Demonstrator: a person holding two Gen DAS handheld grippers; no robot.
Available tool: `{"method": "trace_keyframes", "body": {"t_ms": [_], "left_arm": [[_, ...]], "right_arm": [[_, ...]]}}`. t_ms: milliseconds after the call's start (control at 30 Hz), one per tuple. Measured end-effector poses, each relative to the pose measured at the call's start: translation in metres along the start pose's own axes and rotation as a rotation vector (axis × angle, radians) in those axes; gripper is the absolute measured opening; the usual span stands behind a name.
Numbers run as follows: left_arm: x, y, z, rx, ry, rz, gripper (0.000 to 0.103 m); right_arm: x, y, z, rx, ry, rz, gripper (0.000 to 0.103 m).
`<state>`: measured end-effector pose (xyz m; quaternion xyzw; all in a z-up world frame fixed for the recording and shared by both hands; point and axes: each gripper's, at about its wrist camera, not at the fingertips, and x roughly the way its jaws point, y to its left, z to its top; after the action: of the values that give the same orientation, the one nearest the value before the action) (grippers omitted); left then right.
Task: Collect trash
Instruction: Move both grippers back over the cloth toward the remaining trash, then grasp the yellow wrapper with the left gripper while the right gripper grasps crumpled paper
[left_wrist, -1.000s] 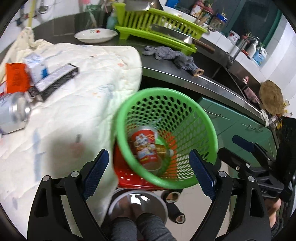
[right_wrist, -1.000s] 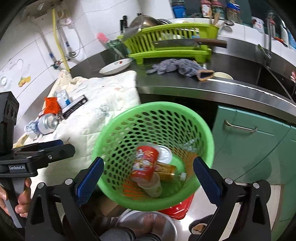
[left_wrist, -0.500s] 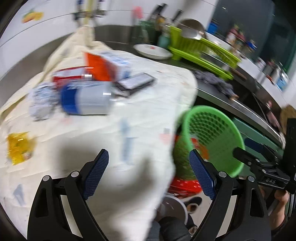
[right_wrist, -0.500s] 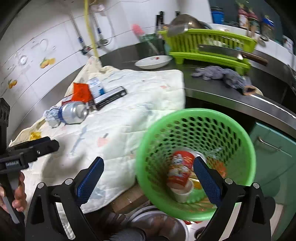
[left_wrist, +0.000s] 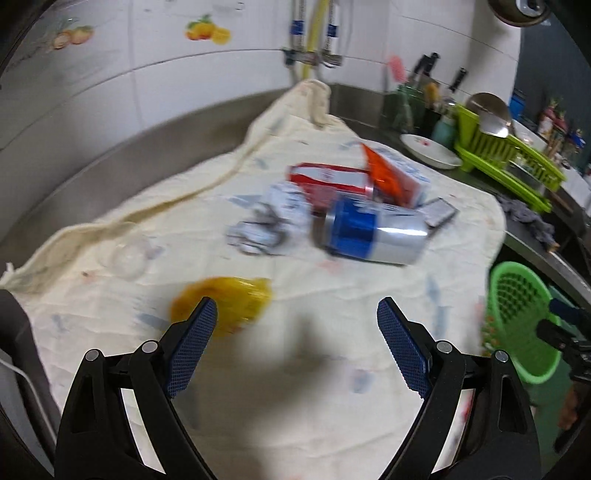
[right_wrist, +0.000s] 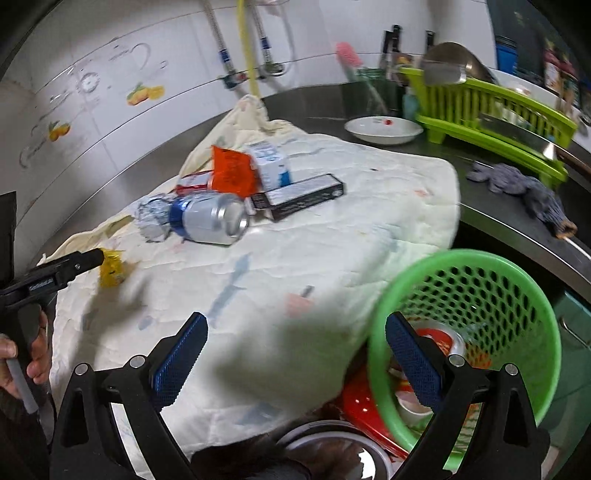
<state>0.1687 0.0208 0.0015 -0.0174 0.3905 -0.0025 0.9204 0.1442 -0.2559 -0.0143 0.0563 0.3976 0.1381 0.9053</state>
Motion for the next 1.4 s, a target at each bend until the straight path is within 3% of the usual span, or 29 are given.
{"method": "trace_keyframes", "body": {"t_ms": [267,667,967,1200,1233,1300,1400], "left_arm": [[0.033,0.036,-0.008,0.045,0.034,0.034,0.089],[0.064,0.044,-0.003,0.129,0.021,-0.073,0.089],[0.079,0.062,0.002,0.112,0.023,-0.034,0.085],[0.076,0.079,0.004,0.063,0.007,-0.027,0.051],[0.074,0.081,0.004,0.05,0.006,-0.032,0.042],[0.071,0.084,0.004,0.026,0.019,-0.052,0.013],[0.065,0.09,0.002,-0.018,0.03,-0.055,0.013]], "right_arm": [[0.018,0.041,0.016,-0.076,0.015,0.043,0.094],[0.044,0.074,0.031,-0.134,0.049,0.059,0.094],[0.06,0.096,0.044,-0.169,0.06,0.079,0.094],[0.075,0.114,0.056,-0.186,0.062,0.101,0.094],[0.076,0.116,0.058,-0.19,0.061,0.105,0.094],[0.078,0.124,0.063,-0.203,0.053,0.114,0.093],[0.083,0.137,0.071,-0.217,0.04,0.13,0.093]]}}
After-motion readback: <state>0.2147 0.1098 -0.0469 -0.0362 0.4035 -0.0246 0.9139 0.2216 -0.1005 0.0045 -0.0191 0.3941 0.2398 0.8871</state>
